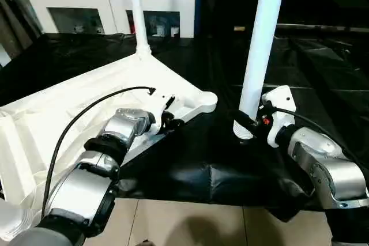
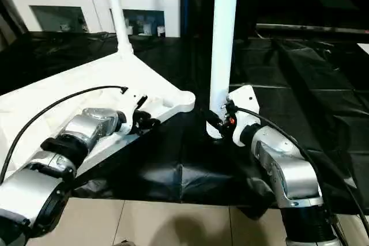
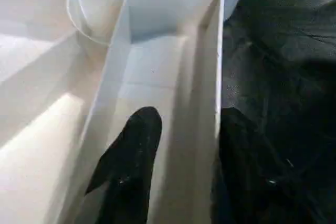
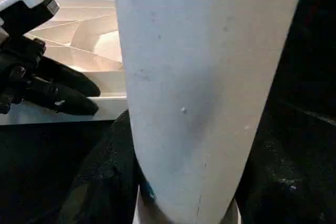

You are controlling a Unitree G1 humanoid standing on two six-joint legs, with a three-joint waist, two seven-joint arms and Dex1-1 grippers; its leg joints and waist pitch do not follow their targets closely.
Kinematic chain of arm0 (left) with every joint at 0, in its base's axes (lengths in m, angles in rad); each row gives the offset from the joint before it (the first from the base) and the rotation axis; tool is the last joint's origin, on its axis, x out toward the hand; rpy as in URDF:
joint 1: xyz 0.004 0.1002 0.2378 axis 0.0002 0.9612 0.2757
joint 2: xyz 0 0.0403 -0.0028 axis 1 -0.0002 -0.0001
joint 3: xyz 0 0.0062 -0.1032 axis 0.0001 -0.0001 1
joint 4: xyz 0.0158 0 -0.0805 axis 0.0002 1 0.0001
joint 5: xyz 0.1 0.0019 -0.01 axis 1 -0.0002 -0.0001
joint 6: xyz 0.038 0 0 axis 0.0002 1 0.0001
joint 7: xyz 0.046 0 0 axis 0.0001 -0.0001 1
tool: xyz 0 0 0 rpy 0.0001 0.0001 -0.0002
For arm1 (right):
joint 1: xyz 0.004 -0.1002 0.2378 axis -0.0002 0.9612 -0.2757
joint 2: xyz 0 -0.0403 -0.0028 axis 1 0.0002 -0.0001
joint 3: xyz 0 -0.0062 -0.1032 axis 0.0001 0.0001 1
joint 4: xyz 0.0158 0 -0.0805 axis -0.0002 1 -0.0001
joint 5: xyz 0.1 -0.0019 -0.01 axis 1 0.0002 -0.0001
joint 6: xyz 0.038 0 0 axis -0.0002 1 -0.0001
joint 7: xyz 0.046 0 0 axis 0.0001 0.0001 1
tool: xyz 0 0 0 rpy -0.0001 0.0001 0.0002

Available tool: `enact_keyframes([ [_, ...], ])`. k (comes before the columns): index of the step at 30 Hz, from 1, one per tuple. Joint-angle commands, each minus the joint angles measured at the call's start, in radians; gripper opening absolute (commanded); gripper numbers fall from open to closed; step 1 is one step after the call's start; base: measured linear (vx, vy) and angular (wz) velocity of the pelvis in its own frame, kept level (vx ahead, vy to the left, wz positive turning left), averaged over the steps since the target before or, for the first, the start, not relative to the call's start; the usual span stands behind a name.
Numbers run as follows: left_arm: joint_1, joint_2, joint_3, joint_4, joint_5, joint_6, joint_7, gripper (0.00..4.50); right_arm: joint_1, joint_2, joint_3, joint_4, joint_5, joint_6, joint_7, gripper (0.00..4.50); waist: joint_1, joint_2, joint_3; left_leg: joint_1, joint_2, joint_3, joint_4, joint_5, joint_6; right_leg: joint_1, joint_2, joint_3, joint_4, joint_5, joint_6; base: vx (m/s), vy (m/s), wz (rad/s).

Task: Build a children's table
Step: Pick table leg

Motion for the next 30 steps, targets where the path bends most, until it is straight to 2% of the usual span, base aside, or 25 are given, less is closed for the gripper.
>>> enact_keyframes([
  [1,-0.020,0.003,0.003,0.023,0.015,-0.021,0.004,1.48,-0.007,-0.009,0.005,-0.028,-0.002,0.011,0.000,1.93,0.003,-0.005,-0.078,0.008,0.049,-0.026,-0.062,-0.171,0.055,0.057,-0.086,0.055,-0.090,-0.244,-0.159,0.000,0.000,0.00],
  [3,-0.021,0.003,0.002,0.028,0.017,-0.025,0.001,1.48,-0.006,-0.012,0.009,-0.029,-0.005,0.010,0.001,1.93,0.002,-0.005,-0.077,0.009,0.049,-0.027,-0.062,-0.177,0.055,0.057,-0.086,0.055,-0.091,-0.253,-0.158,0.000,0.000,0.00],
  [4,-0.021,0.002,-0.003,0.034,0.023,-0.029,-0.012,1.26,-0.004,-0.014,0.011,-0.030,-0.007,0.009,0.002,1.93,0.002,-0.003,-0.077,0.010,0.050,-0.027,-0.063,-0.181,0.054,0.056,-0.086,0.055,-0.092,-0.258,-0.157,0.000,0.000,0.00],
  [5,-0.019,0.001,-0.014,0.046,0.037,-0.038,-0.042,1.26,-0.002,-0.015,0.011,-0.033,-0.006,0.010,0.003,1.93,0.001,-0.001,-0.076,0.010,0.049,-0.027,-0.064,-0.183,0.054,0.056,-0.086,0.055,-0.094,-0.262,-0.155,0.000,0.000,0.00],
  [11,-0.003,0.010,-0.061,0.058,0.080,-0.070,-0.119,0.74,-0.004,-0.015,0.011,-0.028,-0.008,0.003,0.004,1.93,0.001,-0.003,-0.075,0.011,0.052,-0.028,-0.066,-0.193,0.052,0.055,-0.089,0.056,-0.095,-0.275,-0.154,0.000,0.000,0.00],
  [12,0.003,0.016,-0.065,0.050,0.082,-0.086,-0.137,0.68,-0.007,-0.013,0.009,-0.028,-0.005,0.002,0.005,1.93,0.001,-0.004,-0.076,0.011,0.052,-0.028,-0.065,-0.192,0.052,0.055,-0.089,0.056,-0.094,-0.277,-0.154,0.000,0.000,0.00],
  [13,0.013,0.025,-0.074,0.027,0.082,-0.114,-0.179,0.62,-0.011,-0.012,0.007,-0.026,-0.002,-0.001,0.007,1.93,0.002,-0.010,-0.075,0.010,0.052,-0.027,-0.066,-0.191,0.053,0.056,-0.090,0.056,-0.095,-0.281,-0.152,0.000,0.000,0.00],
  [15,0.043,0.052,-0.091,-0.036,0.080,-0.135,-0.260,0.37,-0.014,-0.012,0.003,-0.025,0.010,-0.005,0.018,1.93,0.001,-0.005,-0.075,0.009,0.053,-0.028,-0.067,-0.185,0.053,0.055,-0.092,0.057,-0.094,-0.289,-0.152,0.000,0.000,0.00],
  [16,0.050,0.058,-0.094,-0.050,0.080,-0.146,-0.276,0.28,-0.015,-0.012,0.002,-0.025,0.012,-0.006,0.020,1.93,0.001,-0.006,-0.076,0.010,0.057,-0.029,-0.068,-0.183,0.052,0.054,-0.093,0.059,-0.089,-0.272,-0.160,0.000,0.000,0.00],
  [17,0.099,0.093,-0.111,-0.143,0.063,-0.195,-0.382,0.28,-0.017,-0.014,0.000,-0.023,0.022,-0.011,0.034,1.93,0.002,-0.009,-0.077,0.011,0.061,-0.029,-0.069,-0.186,0.051,0.053,-0.095,0.060,-0.087,-0.259,-0.169,0.000,0.000,0.00],
  [18,0.125,0.110,-0.118,-0.191,0.050,-0.219,-0.438,0.21,-0.017,-0.015,0.000,-0.022,0.026,-0.014,0.041,1.93,0.003,-0.006,-0.078,0.011,0.066,-0.033,-0.071,-0.184,0.049,0.054,-0.101,0.062,-0.083,-0.250,-0.176,0.000,0.000,0.00],
  [19,0.144,0.123,-0.121,-0.227,0.043,-0.209,-0.467,0.06,-0.017,-0.017,0.001,-0.022,0.028,-0.017,0.048,1.93,-0.001,-0.004,-0.075,0.013,0.067,-0.028,-0.073,-0.192,0.043,0.047,-0.096,0.063,-0.082,-0.248,-0.181,0.000,0.000,0.00],
  [20,0.182,0.150,-0.126,-0.305,0.028,-0.192,-0.493,0.04,-0.015,-0.020,0.006,-0.022,0.034,-0.020,0.065,1.93,-0.001,-0.009,-0.072,0.013,0.062,-0.025,-0.072,-0.204,0.043,0.046,-0.095,0.063,-0.087,-0.268,-0.177,0.000,0.000,0.00],
  [21,0.247,0.194,-0.127,-0.432,0.002,-0.143,-0.513,0.03,-0.012,-0.022,0.010,-0.021,0.049,-0.023,0.093,1.93,0.002,-0.016,-0.072,0.018,0.065,-0.022,-0.074,-0.209,0.041,0.043,-0.098,0.065,-0.089,-0.291,-0.176,0.000,0.000,0.00],
  [23,0.338,0.255,-0.129,-0.604,-0.031,-0.097,-0.541,0.01,-0.009,-0.026,0.018,-0.016,0.066,-0.030,0.132,1.93,0.006,-0.009,-0.071,0.016,0.074,-0.025,-0.078,-0.209,0.031,0.040,-0.100,0.067,-0.079,-0.296,-0.177,0.000,0.000,0.00],
  [24,0.367,0.273,-0.126,-0.650,-0.039,-0.086,-0.544,0.01,-0.009,-0.026,0.021,-0.011,0.070,-0.035,0.143,1.93,0.007,-0.012,-0.073,0.015,0.077,-0.028,-0.078,-0.209,0.027,0.042,-0.102,0.066,-0.070,-0.287,-0.177,0.000,0.000,0.00],
  [25,0.380,0.280,-0.121,-0.670,-0.041,-0.083,-0.546,0.01,-0.010,-0.027,0.022,-0.008,0.070,-0.037,0.148,1.93,0.004,-0.014,-0.068,0.014,0.076,-0.026,-0.082,-0.213,0.030,0.039,-0.097,0.066,-0.074,-0.298,-0.176,0.000,0.000,0.00],
  [26,0.425,0.308,-0.112,-0.730,-0.036,-0.075,-0.544,0.01,-0.015,-0.023,0.025,0.003,0.075,-0.041,0.164,1.93,0.007,-0.021,-0.066,0.023,0.070,-0.021,-0.078,-0.239,0.023,0.031,-0.096,0.067,-0.080,-0.343,-0.166,0.000,0.000,0.00],
  [27,0.449,0.324,-0.106,-0.758,-0.029,-0.086,-0.543,0.01,-0.021,-0.018,0.026,0.015,0.076,-0.044,0.169,1.93,0.008,-0.017,-0.065,0.022,0.070,-0.022,-0.079,-0.244,0.021,0.032,-0.099,0.069,-0.081,-0.355,-0.164,0.000,0.000,0.00],
  [28,0.449,0.324,-0.106,-0.758,-0.029,-0.086,-0.543,0.01,-0.021,-0.018,0.026,0.015,0.076,-0.044,0.169,1.93,0.005,-0.029,-0.061,0.011,0.068,-0.023,-0.082,-0.230,0.026,0.038,-0.099,0.068,-0.081,-0.375,-0.150,0.000,0.000,0.00],
  [29,0.471,0.335,-0.092,-0.789,-0.019,-0.086,-0.538,0.01,-0.032,-0.011,0.026,0.036,0.077,-0.047,0.177,1.93,0.005,-0.039,-0.063,0.017,0.068,-0.020,-0.082,-0.229,0.024,0.033,-0.099,0.069,-0.084,-0.394,-0.137,0.000,0.000,0.00],
  [30,0.471,0.335,-0.092,-0.789,-0.019,-0.086,-0.538,0.01,-0.032,-0.011,0.026,0.036,0.077,-0.047,0.177,1.93,0.004,-0.036,-0.062,0.014,0.066,-0.022,-0.082,-0.223,0.023,0.035,-0.099,0.069,-0.081,-0.394,-0.135,0.000,0.000,0.00],
])
